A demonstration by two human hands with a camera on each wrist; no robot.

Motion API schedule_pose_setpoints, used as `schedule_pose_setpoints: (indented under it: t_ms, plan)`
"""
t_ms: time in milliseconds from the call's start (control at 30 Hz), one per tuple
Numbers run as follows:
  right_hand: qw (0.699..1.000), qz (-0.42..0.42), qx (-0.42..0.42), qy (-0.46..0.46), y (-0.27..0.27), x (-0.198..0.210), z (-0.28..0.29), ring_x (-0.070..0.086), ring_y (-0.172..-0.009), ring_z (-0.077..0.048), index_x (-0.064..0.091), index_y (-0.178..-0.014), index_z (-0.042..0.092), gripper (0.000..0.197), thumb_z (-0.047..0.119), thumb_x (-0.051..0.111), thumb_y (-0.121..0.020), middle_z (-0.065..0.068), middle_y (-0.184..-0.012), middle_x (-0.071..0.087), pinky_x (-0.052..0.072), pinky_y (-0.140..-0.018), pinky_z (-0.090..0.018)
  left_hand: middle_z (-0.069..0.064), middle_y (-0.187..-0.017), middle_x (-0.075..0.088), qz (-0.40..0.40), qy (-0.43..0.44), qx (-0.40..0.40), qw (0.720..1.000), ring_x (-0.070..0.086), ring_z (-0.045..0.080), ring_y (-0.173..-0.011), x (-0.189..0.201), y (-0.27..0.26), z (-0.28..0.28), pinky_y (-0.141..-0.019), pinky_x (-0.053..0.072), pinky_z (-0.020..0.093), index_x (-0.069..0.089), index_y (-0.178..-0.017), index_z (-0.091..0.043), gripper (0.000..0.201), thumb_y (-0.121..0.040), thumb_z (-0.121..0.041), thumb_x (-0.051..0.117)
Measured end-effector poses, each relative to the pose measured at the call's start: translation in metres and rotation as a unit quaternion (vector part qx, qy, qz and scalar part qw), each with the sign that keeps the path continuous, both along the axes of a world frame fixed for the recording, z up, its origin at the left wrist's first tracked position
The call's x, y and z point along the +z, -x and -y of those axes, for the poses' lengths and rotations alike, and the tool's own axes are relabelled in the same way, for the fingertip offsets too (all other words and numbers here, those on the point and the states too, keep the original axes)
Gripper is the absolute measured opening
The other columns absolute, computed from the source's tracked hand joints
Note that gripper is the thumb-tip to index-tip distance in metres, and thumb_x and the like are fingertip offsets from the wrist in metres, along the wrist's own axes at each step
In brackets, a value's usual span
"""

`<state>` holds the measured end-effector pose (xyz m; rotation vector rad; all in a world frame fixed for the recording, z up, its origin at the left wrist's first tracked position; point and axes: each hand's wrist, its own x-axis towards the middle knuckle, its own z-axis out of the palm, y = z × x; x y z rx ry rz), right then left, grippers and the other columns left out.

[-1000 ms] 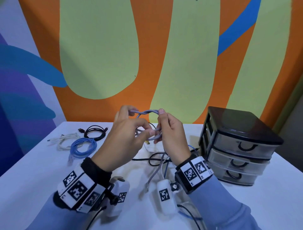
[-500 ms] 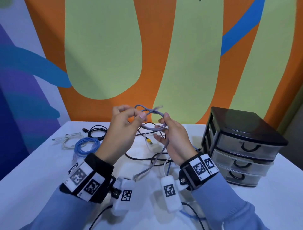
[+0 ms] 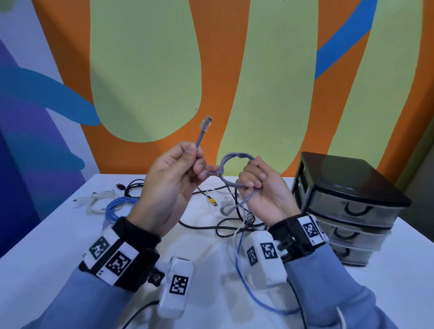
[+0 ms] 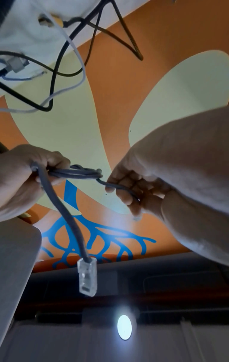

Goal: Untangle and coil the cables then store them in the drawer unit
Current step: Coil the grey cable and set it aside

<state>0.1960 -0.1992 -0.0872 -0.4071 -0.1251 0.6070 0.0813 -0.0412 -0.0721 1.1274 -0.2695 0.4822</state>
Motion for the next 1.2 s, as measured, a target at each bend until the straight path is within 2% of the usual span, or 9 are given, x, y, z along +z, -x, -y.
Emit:
schedule_pose_setpoints:
  t_ms: [200,300,433,600,667,800,900,1067,1200]
  plan:
    - [1.000,0.017,0.021,-0.009,-0.006,-0.006,0.012,0.025,-0.038,-0.009,0.056,-0.083,0.012,0.037,0.027,0.040,-0.112,0.008,-0.049,0.030,0.030,-0.040,-0.020,0.001,-0.068,0.044,-0.022,-0.050,-0.029,0.998,0.043,0.016,-0.065,-0.004,-0.002,0.006,-0.100,0.056,0.037,0.058,-0.094,-0.007,0.019,-0.108,-0.019,0.055]
    - [0.998,0.034,0.046,-0.035,-0.002,-0.007,0.015,0.029,-0.044,-0.008,0.066,-0.107,0.004,0.036,0.026,0.038,-0.112,0.008,-0.058,0.041,0.030,-0.047,-0.019,0.004,-0.071,0.053,-0.039,-0.038,-0.025,0.998,0.054,0.017,-0.068,-0.004,-0.001,0.006,-0.097,0.057,0.035,0.061,-0.095,-0.004,0.018,-0.102,-0.020,0.056]
    - [0.995,0.090,0.047,-0.020,0.008,-0.001,0.011,0.045,-0.052,-0.005,0.051,-0.143,-0.002,0.044,0.027,0.037,-0.112,0.000,-0.097,0.074,0.039,-0.053,-0.016,0.008,-0.078,0.064,-0.051,-0.030,-0.030,0.998,0.065,0.025,-0.085,-0.004,0.000,0.000,-0.101,0.059,0.038,0.067,-0.096,-0.006,0.018,-0.098,-0.022,0.059]
    - [0.979,0.188,-0.018,0.071,0.017,0.000,-0.005,0.069,-0.090,-0.010,0.047,-0.147,-0.004,0.048,0.029,0.042,-0.111,-0.015,-0.141,0.065,0.053,-0.067,-0.016,0.009,-0.100,0.072,-0.009,-0.135,-0.044,0.990,0.066,0.024,-0.103,-0.008,0.004,-0.003,-0.110,0.052,0.041,0.072,-0.097,-0.003,0.016,-0.101,-0.017,0.066]
    - [0.970,0.212,-0.055,0.107,0.020,-0.001,-0.010,0.074,-0.107,-0.017,0.053,-0.143,-0.002,0.044,0.027,0.045,-0.111,-0.014,-0.141,0.065,0.057,-0.089,-0.027,0.006,-0.108,0.073,0.016,-0.205,-0.030,0.978,0.067,0.021,-0.114,-0.008,0.004,-0.004,-0.109,0.050,0.035,0.077,-0.100,-0.002,0.017,-0.097,-0.017,0.071]
    - [0.950,0.259,-0.082,0.153,0.030,-0.003,-0.015,0.069,-0.119,-0.014,0.062,-0.138,0.005,0.039,0.026,0.053,-0.106,-0.001,-0.138,0.069,0.058,-0.099,-0.036,0.015,-0.128,0.061,0.018,-0.296,0.035,0.954,0.057,0.013,-0.131,-0.013,0.002,-0.003,-0.109,0.051,0.031,0.083,-0.100,-0.003,0.015,-0.091,-0.015,0.078]
    - [0.945,0.266,-0.084,0.169,0.033,-0.006,-0.020,0.066,-0.121,-0.020,0.063,-0.138,0.005,0.047,0.030,0.062,-0.099,-0.011,-0.138,0.067,0.048,-0.114,-0.044,0.003,-0.134,0.062,0.019,-0.361,0.055,0.931,0.056,0.011,-0.135,-0.017,0.000,0.000,-0.114,0.046,0.031,0.085,-0.099,-0.016,0.009,-0.092,-0.020,0.082]
    - [0.943,0.272,-0.069,0.179,0.039,-0.010,-0.022,0.069,-0.115,-0.012,0.068,-0.131,0.002,0.050,0.028,0.071,-0.088,-0.001,-0.118,0.075,0.057,-0.093,-0.027,-0.001,-0.108,0.075,0.023,-0.422,0.089,0.902,0.063,0.023,-0.119,-0.024,-0.005,0.000,-0.108,0.047,0.041,0.085,-0.096,-0.021,0.005,-0.094,-0.021,0.081]
    - [0.936,0.270,-0.055,0.220,0.037,-0.010,-0.021,0.066,-0.114,-0.022,0.074,-0.123,0.010,0.051,0.037,0.084,-0.082,-0.006,-0.121,0.069,0.051,-0.095,-0.033,0.010,-0.097,0.074,0.008,-0.326,0.022,0.945,0.069,0.021,-0.097,-0.023,-0.005,0.005,-0.096,0.055,0.041,0.078,-0.094,-0.004,0.012,-0.098,-0.015,0.074]
